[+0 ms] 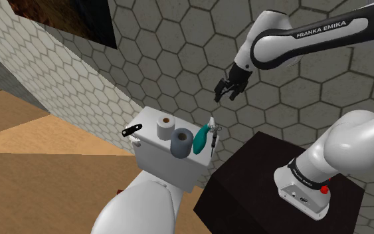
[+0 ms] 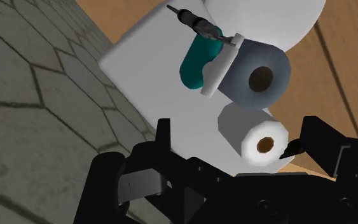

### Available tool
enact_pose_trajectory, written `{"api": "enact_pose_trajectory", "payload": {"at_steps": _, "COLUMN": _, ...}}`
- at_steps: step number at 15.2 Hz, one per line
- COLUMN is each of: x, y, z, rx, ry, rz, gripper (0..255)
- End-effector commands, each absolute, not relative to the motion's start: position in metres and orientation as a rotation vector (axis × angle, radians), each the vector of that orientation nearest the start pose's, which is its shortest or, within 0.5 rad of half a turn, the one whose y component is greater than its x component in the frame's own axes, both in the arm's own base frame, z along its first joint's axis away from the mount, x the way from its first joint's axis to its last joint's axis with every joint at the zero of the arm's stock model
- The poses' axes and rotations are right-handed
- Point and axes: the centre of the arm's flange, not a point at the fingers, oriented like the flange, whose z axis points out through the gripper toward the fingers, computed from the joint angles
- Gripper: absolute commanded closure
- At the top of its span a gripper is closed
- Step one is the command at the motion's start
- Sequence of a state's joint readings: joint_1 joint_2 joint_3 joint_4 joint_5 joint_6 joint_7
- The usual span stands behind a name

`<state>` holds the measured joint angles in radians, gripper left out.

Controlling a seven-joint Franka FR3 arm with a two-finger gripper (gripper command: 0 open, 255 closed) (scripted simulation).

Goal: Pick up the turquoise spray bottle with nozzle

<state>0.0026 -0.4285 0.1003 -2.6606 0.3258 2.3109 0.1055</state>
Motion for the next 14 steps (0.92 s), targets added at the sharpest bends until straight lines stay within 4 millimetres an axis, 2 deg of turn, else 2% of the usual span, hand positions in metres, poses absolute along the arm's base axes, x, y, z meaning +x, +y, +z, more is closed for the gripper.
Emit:
{"api": "enact_pose_trajectory", "payload": {"at_steps": 1, "x": 0.398, "y": 0.049, "z": 0.359, "rx": -2.882, "ry": 0.385, "rz": -0.083, "gripper": 0}}
{"api": "enact_pose_trajectory", "payload": {"at_steps": 7, "x": 0.417, "y": 0.059, "z": 0.285, "rx": -2.8, "ry": 0.551, "rz": -0.059, "gripper": 0}}
{"api": "enact_pose_trajectory", "payload": {"at_steps": 14, "x": 0.417, "y": 0.059, "z": 0.248, "rx": -2.8, "ry": 0.551, "rz": -0.059, "gripper": 0}}
